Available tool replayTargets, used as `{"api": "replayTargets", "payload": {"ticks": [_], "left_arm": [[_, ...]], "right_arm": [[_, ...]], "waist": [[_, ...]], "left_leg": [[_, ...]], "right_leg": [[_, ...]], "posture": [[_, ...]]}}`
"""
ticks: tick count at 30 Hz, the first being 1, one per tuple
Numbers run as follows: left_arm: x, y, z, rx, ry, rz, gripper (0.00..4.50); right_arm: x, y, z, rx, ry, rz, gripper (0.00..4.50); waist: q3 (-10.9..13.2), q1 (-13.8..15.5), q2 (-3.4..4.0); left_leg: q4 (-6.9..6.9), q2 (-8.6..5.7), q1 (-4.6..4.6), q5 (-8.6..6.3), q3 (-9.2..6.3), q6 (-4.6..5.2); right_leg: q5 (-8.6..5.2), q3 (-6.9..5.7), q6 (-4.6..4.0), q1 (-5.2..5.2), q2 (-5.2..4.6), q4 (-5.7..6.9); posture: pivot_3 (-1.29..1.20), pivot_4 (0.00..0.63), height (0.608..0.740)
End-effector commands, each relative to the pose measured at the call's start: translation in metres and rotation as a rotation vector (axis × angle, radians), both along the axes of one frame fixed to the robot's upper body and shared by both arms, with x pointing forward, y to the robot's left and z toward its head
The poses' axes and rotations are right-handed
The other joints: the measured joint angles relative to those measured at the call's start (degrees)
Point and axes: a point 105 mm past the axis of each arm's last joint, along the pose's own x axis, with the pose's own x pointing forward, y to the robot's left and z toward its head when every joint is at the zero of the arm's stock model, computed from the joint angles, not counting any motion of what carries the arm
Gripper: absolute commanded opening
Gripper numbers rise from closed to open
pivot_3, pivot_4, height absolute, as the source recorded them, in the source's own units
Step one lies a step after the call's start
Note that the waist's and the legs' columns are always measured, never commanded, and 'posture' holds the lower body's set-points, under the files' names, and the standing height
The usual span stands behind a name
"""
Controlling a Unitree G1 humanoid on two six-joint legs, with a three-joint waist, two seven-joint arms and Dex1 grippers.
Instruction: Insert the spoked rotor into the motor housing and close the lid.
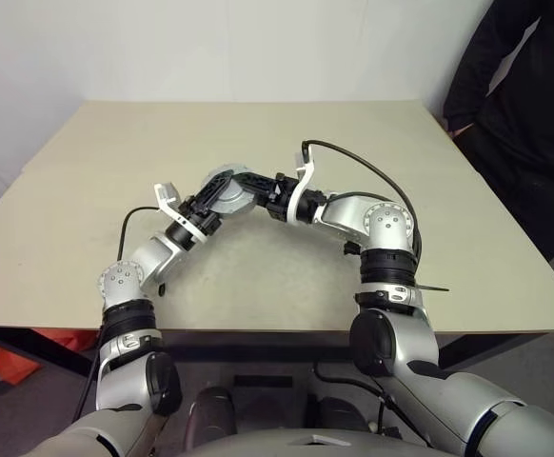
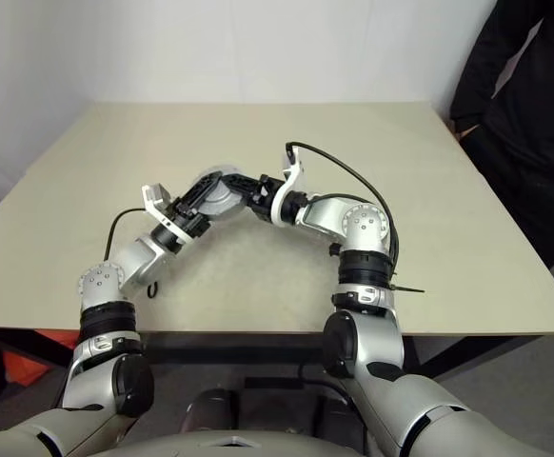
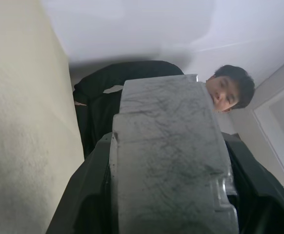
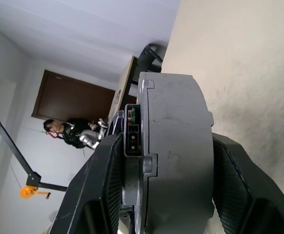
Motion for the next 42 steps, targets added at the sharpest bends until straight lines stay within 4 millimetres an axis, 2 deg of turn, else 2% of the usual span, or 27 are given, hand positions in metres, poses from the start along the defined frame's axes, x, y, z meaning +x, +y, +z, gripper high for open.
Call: {"api": "replayTargets", "payload": {"ticks": [1,6,8,10,13,16,18,21,27,28,30,34,38,42], "left_arm": [[0.003,0.006,0.004,0.085,-0.018,0.043,2.19],[0.006,0.006,0.004,0.12,-0.018,0.071,2.19],[0.007,0.008,0.003,0.141,-0.017,0.091,2.19],[0.02,0.03,-0.004,0.213,0.011,0.245,2.19],[0.04,0.091,-0.012,0.271,0.104,0.569,2.19],[0.042,0.143,-0.025,0.353,0.212,0.802,2.19],[0.039,0.17,-0.039,0.425,0.3,0.915,2.19],[0.035,0.195,-0.048,0.49,0.36,0.998,2.19],[0.026,0.221,-0.062,0.565,0.476,1.128,2.19],[0.025,0.223,-0.063,0.577,0.485,1.137,2.51],[0.023,0.229,-0.063,0.592,0.492,1.167,3.13],[0.014,0.253,-0.053,0.629,0.503,1.268,4.47],[0.009,0.277,-0.03,0.685,0.463,1.366,4.47],[0.013,0.283,0.002,0.794,0.331,1.427,4.47]], "right_arm": [[0.009,-0.001,0.024,0.044,-0.104,-0.08,2.78],[0.032,-0.019,0.015,-0.111,-0.171,-0.283,4.28],[0.04,-0.027,0.011,-0.181,-0.21,-0.359,4.28],[0.046,-0.034,0.004,-0.235,-0.229,-0.418,4.28],[0.046,-0.038,-0.002,-0.27,-0.256,-0.435,4.28],[0.043,-0.04,-0.005,-0.268,-0.263,-0.429,4.28],[0.042,-0.041,-0.007,-0.271,-0.262,-0.429,4.28],[0.042,-0.042,-0.008,-0.271,-0.258,-0.426,4.28],[0.041,-0.038,-0.008,-0.26,-0.257,-0.404,4.28],[0.041,-0.037,-0.008,-0.259,-0.257,-0.399,4.3],[0.041,-0.036,-0.009,-0.267,-0.257,-0.394,4.3],[0.042,-0.034,-0.012,-0.275,-0.252,-0.379,4.3],[0.042,-0.034,-0.013,-0.284,-0.253,-0.371,4.3],[0.04,-0.032,-0.01,-0.301,-0.308,-0.355,4.3]], "waist": [[0.0,0.01,-0.01],[0.01,0.01,-0.03],[0.03,0.0,-0.06],[0.03,-0.02,-0.06],[0.04,-0.32,-0.08],[0.06,-0.8,-0.14],[0.06,-0.7,-0.14],[0.06,-0.44,-0.17],[0.04,-0.07,-0.3],[0.04,-0.38,-0.3],[0.04,-0.81,-0.3],[0.04,-0.8,-0.31],[0.05,-0.5,-0.32],[0.05,0.41,-0.34]], "left_leg": [[0.01,0.0,0.0,0.0,0.0,0.0],[0.06,0.0,-0.01,0.0,-0.01,0.0],[0.07,0.01,-0.03,0.0,-0.02,0.0],[0.09,0.0,-0.03,0.0,-0.03,0.0],[0.11,0.02,-0.01,0.0,-0.05,0.0],[0.22,0.19,0.0,0.02,-0.07,-0.02],[0.24,0.28,-0.01,0.01,-0.08,-0.02],[0.24,0.32,-0.03,0.01,-0.09,-0.02],[0.39,0.35,0.24,0.03,-0.1,-0.06],[0.39,0.38,0.42,0.06,-0.09,-0.11],[0.39,0.47,0.58,0.12,-0.06,-0.21],[0.39,0.66,0.61,0.24,-0.04,-0.41],[0.39,0.71,0.49,0.24,-0.04,-0.41],[0.41,0.68,0.31,0.22,-0.06,-0.38]], "right_leg": [[0.0,0.0,0.0,0.0,0.0,0.0],[0.02,-0.01,0.03,0.03,-0.01,0.0],[0.02,-0.02,0.03,0.03,-0.01,0.0],[0.02,-0.02,0.03,0.03,-0.01,0.0],[0.03,-0.03,0.05,0.06,0.01,0.01],[0.11,0.0,0.06,0.05,0.2,-0.01],[0.13,-0.01,0.04,0.05,0.28,-0.01],[0.13,-0.02,0.04,0.05,0.33,-0.02],[0.18,-0.06,-0.03,0.36,0.27,0.02],[0.15,-0.06,-0.02,0.49,0.27,0.03],[0.04,-0.05,-0.01,0.53,0.32,0.05],[0.1,-0.08,-0.11,0.49,0.41,0.12],[0.12,-0.09,-0.16,0.4,0.44,0.12],[0.31,-0.12,-0.41,0.35,0.41,0.07]], "posture": [[0.0,0.0,0.74],[0.0,0.0,0.74],[0.0,0.0,0.74],[0.0,0.0,0.74],[0.0,0.0,0.74],[0.0,0.0,0.74],[0.0,0.0,0.74],[0.0,0.0,0.74],[0.0,0.0,0.74],[0.0,0.0,0.74],[0.0,0.0,0.74],[0.0,0.0,0.74],[0.0,0.0,0.74],[0.0,0.0,0.74]]}}
